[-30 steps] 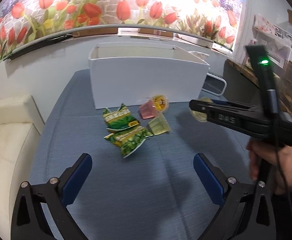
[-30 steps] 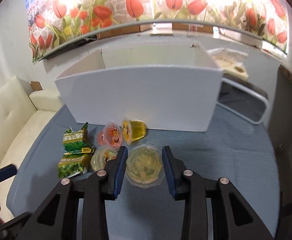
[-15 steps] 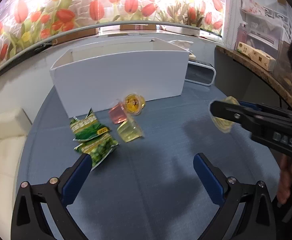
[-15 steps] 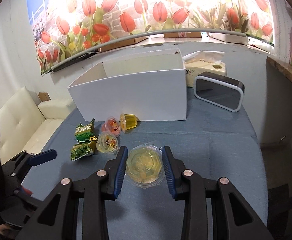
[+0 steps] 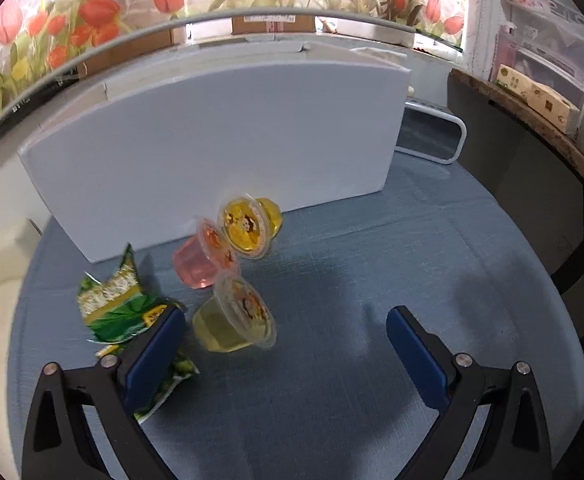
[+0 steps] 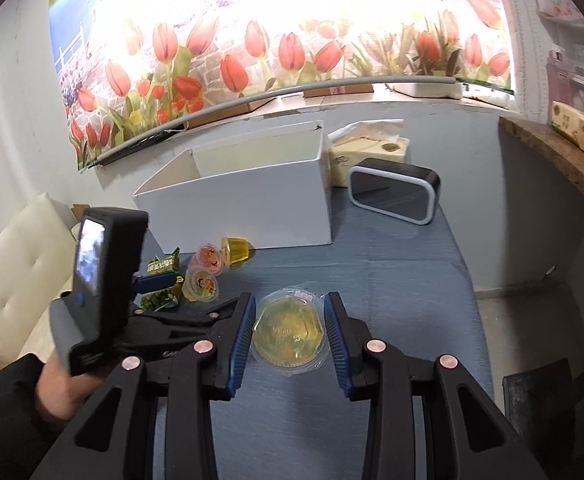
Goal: Organize snacks
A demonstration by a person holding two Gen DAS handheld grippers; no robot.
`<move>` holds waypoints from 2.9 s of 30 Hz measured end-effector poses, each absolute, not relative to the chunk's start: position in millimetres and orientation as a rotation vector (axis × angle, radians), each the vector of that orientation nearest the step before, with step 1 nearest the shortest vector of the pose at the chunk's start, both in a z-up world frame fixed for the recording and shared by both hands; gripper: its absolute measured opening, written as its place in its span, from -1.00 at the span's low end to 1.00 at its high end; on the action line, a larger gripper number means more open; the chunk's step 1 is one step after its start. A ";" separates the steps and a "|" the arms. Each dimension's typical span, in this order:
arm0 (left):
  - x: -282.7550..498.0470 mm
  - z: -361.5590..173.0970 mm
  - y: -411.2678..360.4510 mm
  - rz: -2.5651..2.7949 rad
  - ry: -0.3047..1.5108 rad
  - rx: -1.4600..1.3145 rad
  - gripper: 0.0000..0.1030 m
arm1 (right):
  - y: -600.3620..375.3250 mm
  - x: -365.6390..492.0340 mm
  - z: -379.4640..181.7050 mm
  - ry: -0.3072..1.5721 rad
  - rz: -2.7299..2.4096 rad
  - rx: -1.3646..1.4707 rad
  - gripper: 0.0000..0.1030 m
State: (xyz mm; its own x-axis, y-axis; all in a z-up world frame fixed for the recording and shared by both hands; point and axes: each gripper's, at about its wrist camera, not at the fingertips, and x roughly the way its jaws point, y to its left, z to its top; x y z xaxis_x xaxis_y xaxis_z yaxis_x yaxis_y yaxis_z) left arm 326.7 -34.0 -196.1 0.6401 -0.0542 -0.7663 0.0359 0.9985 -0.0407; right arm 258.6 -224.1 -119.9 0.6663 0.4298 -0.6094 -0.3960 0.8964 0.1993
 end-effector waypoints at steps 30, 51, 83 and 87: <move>326.1 -201.4 -14.7 -0.071 0.893 -0.100 -0.25 | -215.8 255.5 -157.6 0.769 0.446 0.007 0.74; 275.5 -162.0 2.8 -0.119 0.823 -0.098 -0.36 | -183.6 302.9 -195.3 0.862 0.460 -0.022 -0.01; 278.4 -38.8 47.1 -0.069 0.588 -0.120 -0.36 | -130.1 323.6 -64.6 0.585 0.559 -0.053 -0.01; 309.8 -30.6 64.7 -0.044 0.591 -0.131 -0.36 | -114.9 357.7 -50.5 0.583 0.564 -0.041 -0.01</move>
State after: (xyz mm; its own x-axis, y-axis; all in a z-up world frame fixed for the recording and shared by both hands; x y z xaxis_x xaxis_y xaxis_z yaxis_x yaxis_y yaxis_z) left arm 309.8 64.7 -30.6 0.8298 -0.0788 -0.5525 0.0041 0.9908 -0.1353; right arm 357.7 -114.9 -50.5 0.6891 0.4924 -0.5317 -0.5150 0.8489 0.1187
